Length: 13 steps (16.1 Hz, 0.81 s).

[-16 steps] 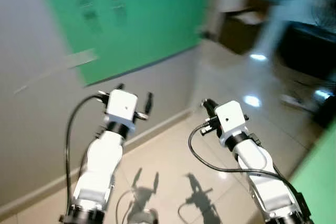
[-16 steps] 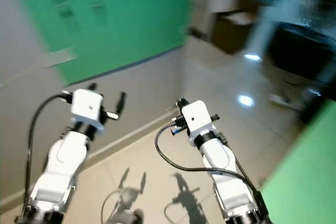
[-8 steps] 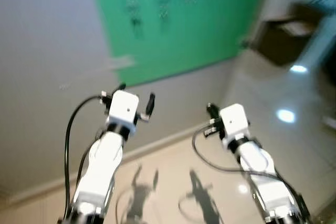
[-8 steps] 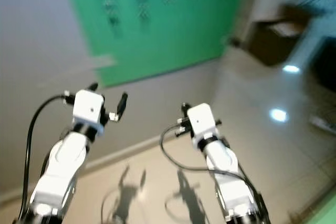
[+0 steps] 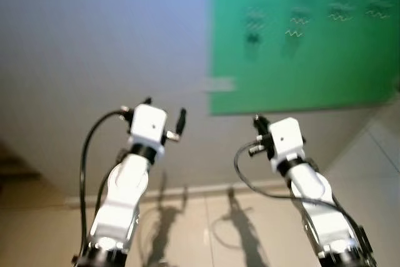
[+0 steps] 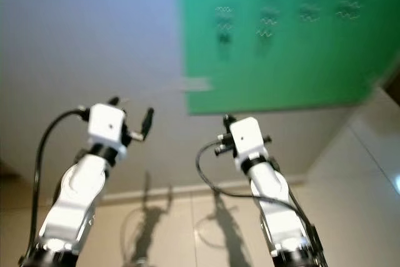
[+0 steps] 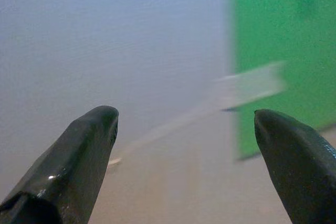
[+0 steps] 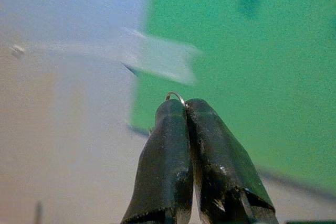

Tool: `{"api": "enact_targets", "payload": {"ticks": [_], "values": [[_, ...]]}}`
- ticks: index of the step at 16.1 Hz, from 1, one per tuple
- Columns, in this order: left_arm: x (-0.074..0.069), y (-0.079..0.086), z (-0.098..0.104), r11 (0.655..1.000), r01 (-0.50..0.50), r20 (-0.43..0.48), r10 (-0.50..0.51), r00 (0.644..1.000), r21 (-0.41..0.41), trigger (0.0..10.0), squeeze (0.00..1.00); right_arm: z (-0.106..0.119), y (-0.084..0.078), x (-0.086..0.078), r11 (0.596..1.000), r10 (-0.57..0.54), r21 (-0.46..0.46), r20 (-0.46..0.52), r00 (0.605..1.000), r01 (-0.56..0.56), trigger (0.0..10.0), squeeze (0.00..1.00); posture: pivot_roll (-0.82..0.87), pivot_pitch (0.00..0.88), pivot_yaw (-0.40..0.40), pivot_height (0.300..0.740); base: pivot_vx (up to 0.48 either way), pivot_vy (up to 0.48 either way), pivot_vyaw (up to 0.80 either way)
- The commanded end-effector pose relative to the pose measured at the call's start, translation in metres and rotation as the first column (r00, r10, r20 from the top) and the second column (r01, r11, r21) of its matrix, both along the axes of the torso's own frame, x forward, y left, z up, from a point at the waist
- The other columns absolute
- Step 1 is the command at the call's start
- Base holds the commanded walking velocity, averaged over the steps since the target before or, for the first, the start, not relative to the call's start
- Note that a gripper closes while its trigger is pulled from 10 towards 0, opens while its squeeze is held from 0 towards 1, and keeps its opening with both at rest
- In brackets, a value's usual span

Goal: Hang keys on a hook

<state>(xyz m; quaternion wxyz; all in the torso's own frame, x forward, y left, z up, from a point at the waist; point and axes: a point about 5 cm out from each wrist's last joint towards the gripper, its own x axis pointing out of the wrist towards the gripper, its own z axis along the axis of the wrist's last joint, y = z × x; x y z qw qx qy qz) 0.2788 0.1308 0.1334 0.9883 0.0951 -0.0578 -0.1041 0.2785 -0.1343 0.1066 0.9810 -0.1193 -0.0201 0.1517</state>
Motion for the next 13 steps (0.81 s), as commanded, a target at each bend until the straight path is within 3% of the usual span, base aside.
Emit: {"api": "enact_targets", "payload": {"ticks": [1,6,10,13], "values": [[-0.001,0.008,-0.005,0.999,-0.037,-0.022,0.037,0.999,-0.014,10.0,0.0,0.002,0.006,0.001,1.0,0.019,0.001,0.008,1.0,-0.019,10.0,0.0,-0.08,0.062,0.005,0.74,0.0,0.0,0.0],[0.0,0.009,-0.003,0.997,-0.071,-0.005,0.071,0.997,0.0,10.0,0.0,0.006,0.003,0.005,1.0,0.007,-0.002,0.029,1.0,-0.007,10.0,0.0,-0.08,0.062,0.0,0.74,0.0,-0.061,0.0],[0.005,0.008,-0.002,0.997,-0.071,0.001,0.071,0.997,0.007,10.0,0.0,0.013,-0.001,0.009,0.999,-0.042,-0.01,0.067,0.997,0.042,10.0,0.0,-0.09,0.058,0.01,0.74,0.0,-0.48,0.8],[0.009,0.006,0.0,0.998,-0.065,0.006,0.065,0.998,0.01,10.0,0.0,0.017,-0.009,0.012,0.992,-0.125,-0.023,0.092,0.988,0.127,10.0,0.0,-0.1,0.053,0.024,0.74,0.0,-0.48,0.0]]}}
